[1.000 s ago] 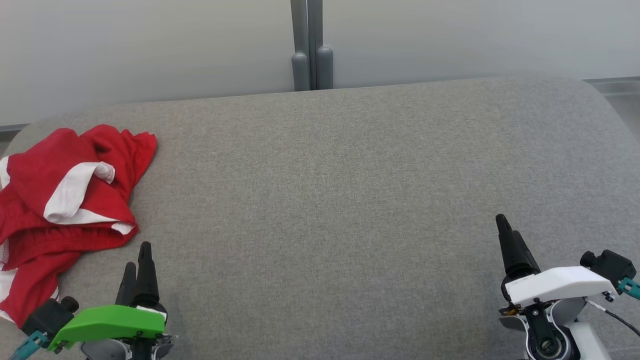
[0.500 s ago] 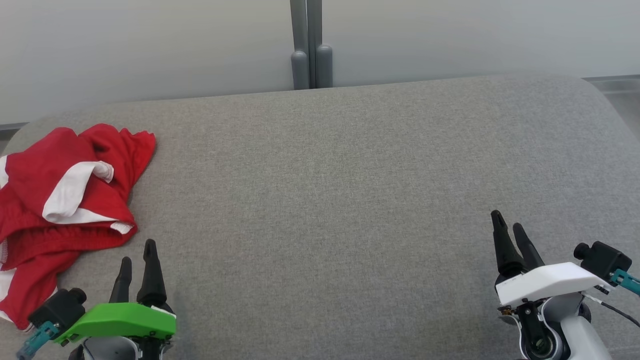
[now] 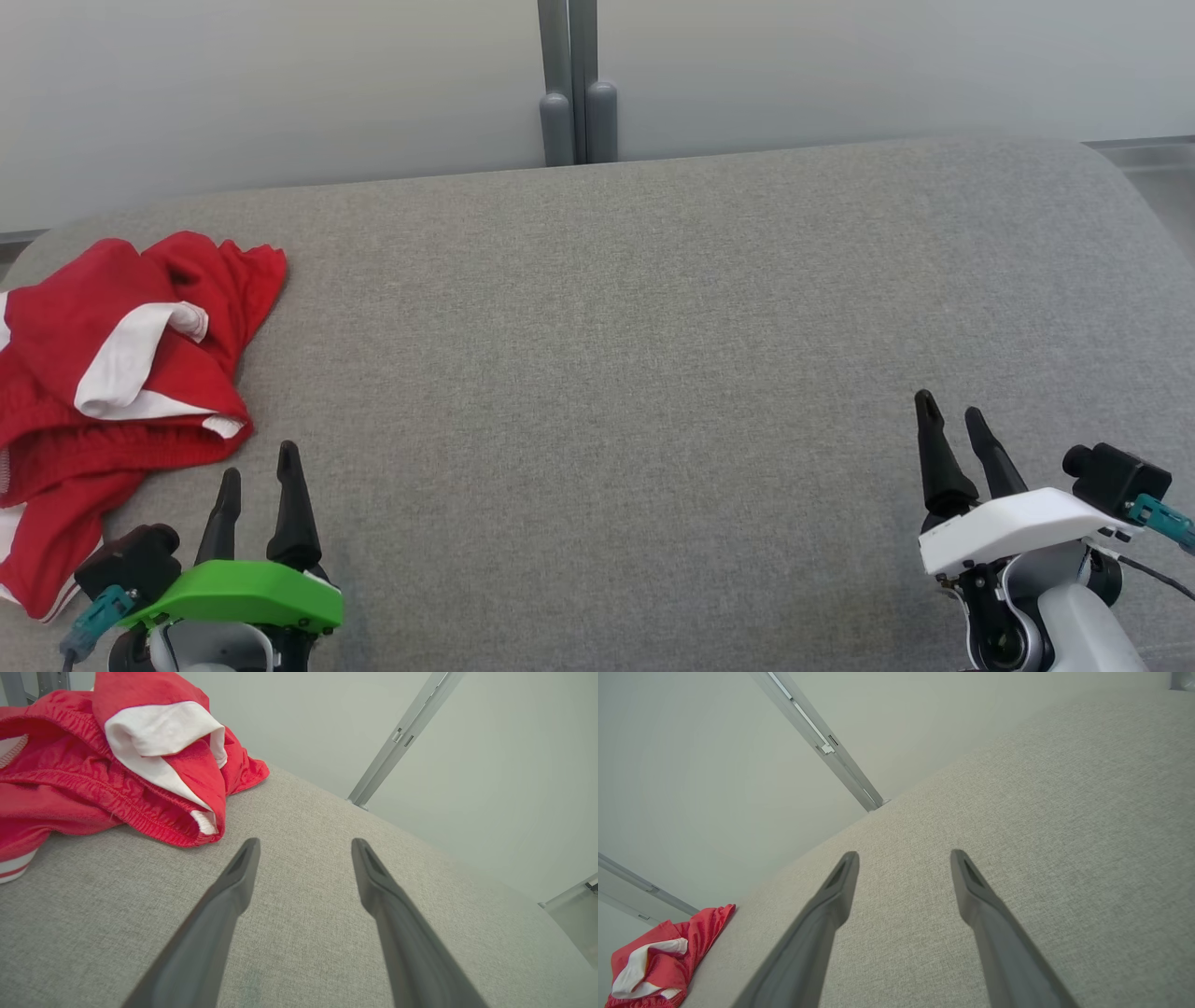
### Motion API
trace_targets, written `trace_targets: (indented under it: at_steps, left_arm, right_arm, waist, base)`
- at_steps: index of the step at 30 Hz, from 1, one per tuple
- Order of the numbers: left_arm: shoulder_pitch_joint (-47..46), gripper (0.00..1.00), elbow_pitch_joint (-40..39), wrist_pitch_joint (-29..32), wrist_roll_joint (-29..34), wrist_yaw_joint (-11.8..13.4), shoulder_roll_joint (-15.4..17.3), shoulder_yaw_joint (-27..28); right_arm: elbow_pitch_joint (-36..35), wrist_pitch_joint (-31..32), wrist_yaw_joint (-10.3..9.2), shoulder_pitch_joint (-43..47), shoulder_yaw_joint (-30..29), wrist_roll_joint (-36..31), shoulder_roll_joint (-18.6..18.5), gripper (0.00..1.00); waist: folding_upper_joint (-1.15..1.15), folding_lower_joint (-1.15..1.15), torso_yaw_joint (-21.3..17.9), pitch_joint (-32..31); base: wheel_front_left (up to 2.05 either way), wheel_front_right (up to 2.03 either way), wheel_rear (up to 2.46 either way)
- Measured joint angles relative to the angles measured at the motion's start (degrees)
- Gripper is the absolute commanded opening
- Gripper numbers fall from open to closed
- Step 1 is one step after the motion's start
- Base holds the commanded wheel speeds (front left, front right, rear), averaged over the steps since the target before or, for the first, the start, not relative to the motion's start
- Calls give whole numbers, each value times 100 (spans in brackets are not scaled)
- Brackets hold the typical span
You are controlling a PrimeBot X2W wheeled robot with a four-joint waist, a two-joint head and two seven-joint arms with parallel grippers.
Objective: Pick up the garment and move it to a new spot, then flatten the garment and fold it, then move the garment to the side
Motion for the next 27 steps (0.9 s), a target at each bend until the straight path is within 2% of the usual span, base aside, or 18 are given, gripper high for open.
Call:
trace_targets:
  at_steps: [10, 16, 27]
  left_arm:
    - [5, 100, 13, -136, 575, 7, 11, 56]
    - [4, 100, 54, -222, 955, 5, 25, 51]
    - [1, 100, 159, -360, 1584, 4, 53, 35]
  right_arm:
    - [87, -148, 0, 1, 153, -466, -109, 100]
    - [142, -232, 1, 0, 569, -625, -346, 100]
    - [136, -377, 1, -48, 568, -1031, -416, 100]
  waist:
    - [0, 0, -5, -3]
    - [0, 0, 9, 42]
    - [0, 0, 5, 89]
  base:
    - [0, 0, 0]
    - [0, 0, 0]
    - [0, 0, 0]
